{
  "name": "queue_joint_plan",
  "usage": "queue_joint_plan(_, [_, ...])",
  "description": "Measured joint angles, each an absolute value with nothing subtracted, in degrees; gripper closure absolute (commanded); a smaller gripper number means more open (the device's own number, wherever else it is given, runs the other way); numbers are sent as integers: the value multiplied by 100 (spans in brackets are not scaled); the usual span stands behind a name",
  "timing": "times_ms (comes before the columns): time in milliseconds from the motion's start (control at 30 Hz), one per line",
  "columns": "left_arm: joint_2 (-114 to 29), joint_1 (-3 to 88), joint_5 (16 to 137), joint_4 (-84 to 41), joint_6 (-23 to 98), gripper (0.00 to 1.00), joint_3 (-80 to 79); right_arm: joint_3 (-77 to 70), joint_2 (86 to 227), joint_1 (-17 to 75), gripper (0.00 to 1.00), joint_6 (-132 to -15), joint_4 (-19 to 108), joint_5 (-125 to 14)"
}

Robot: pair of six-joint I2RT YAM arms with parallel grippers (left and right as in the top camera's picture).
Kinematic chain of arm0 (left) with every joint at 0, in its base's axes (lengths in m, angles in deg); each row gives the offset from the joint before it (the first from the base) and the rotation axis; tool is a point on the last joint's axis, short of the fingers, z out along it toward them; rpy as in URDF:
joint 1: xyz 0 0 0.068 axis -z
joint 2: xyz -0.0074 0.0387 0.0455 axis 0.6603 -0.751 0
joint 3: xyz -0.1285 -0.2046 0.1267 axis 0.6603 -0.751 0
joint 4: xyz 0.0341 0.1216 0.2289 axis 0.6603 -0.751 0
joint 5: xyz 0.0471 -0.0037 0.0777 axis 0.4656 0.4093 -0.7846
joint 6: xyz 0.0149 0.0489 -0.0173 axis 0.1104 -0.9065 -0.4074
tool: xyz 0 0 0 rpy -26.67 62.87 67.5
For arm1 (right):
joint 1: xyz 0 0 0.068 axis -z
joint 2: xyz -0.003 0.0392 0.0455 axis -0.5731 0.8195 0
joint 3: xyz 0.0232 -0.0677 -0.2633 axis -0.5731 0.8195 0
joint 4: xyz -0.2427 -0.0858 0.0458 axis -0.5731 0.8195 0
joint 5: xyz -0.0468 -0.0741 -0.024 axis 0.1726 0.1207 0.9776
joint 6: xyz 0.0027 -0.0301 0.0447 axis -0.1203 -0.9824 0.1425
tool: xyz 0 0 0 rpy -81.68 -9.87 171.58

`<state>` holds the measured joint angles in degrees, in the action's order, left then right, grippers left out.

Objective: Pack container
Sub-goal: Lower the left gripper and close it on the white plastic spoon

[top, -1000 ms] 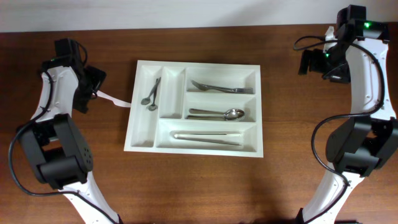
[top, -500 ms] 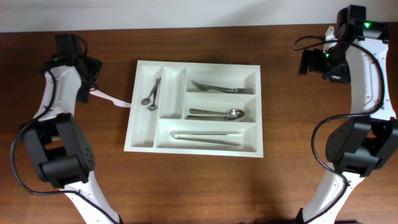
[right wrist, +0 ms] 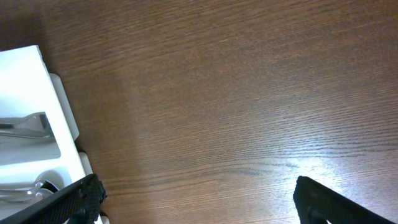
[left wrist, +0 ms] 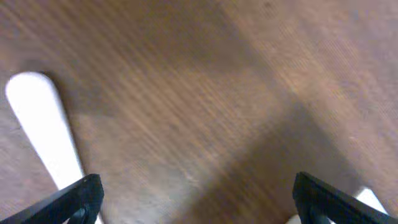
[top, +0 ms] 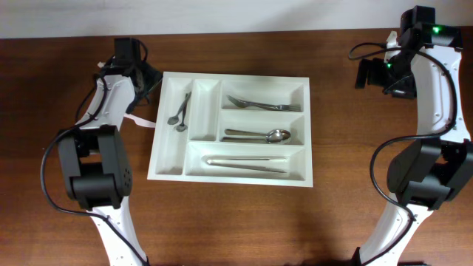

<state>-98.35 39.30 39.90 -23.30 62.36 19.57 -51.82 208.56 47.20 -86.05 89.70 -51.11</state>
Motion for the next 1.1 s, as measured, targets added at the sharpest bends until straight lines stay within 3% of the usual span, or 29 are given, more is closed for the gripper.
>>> queue_joint_plan(500, [-10178,3871,3854,-2769,6175,0,1974,-5182,20856,4720,1,-8603,8972,-5111])
queue_joint_plan(567, [-10181,3873,3854,-2850,6172,20,1974,-5182,20856,4720,1,-8605,8970,-5111])
queue_joint_plan(600, [-10181,3873,3826,-2987,6164,24,1974,-5182,20856,4720,1,-8603,8970,-5111])
queue_joint_plan(1100, [-10185,3807,3494,-4069,6135,32,2040,-5182,20856,4720,1,-8603,8972,-5111])
